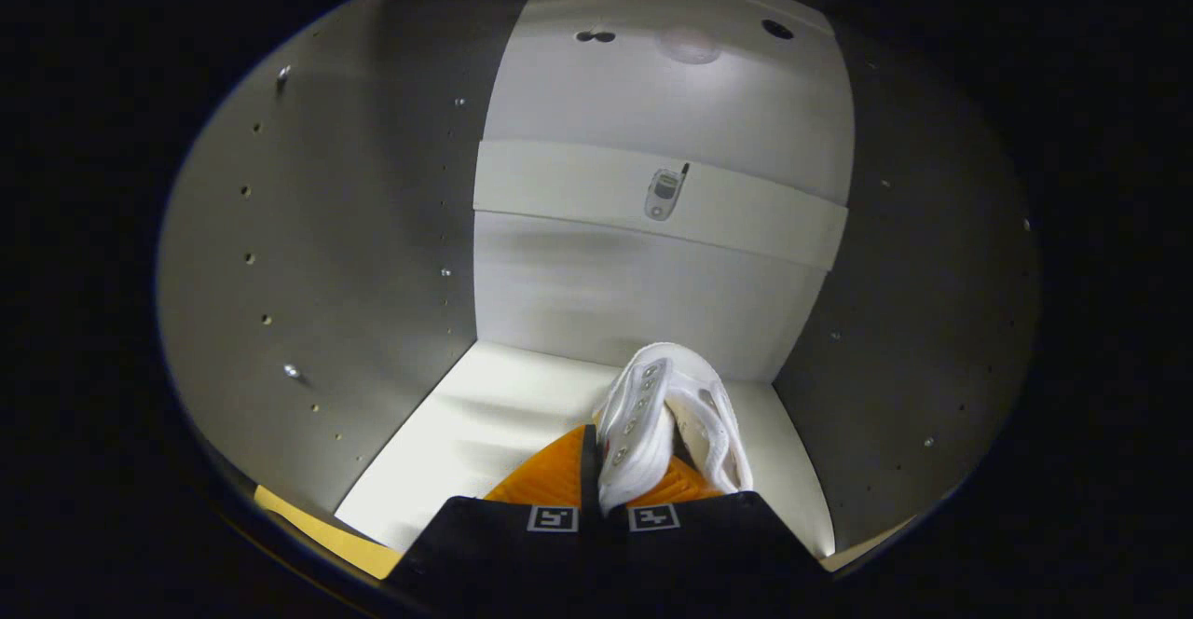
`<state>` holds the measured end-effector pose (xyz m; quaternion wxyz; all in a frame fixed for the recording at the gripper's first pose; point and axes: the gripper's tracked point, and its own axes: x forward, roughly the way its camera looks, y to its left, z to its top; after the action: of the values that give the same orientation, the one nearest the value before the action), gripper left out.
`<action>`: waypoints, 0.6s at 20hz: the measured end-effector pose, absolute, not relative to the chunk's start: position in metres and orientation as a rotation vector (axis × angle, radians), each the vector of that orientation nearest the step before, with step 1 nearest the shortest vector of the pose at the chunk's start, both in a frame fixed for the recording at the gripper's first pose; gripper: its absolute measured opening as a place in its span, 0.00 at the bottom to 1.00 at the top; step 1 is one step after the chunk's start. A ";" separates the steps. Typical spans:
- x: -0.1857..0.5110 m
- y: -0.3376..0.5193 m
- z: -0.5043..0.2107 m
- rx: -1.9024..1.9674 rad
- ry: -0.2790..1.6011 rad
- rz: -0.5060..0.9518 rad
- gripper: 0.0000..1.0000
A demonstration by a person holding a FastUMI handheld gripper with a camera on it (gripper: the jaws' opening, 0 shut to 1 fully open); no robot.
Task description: Open the shoe cabinet door, grab the shoes and put them into the shoe cabinet, then close the shoe cabinet door.
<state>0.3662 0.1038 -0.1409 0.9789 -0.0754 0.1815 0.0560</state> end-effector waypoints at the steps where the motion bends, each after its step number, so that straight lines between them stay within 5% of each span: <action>1: 0.371 0.104 -0.147 -0.163 0.376 0.108 0.05; 12: 0.373 0.120 -0.184 -0.156 0.487 0.121 0.06</action>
<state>0.3730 0.1203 -0.1845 0.9657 -0.0769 0.2408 0.0597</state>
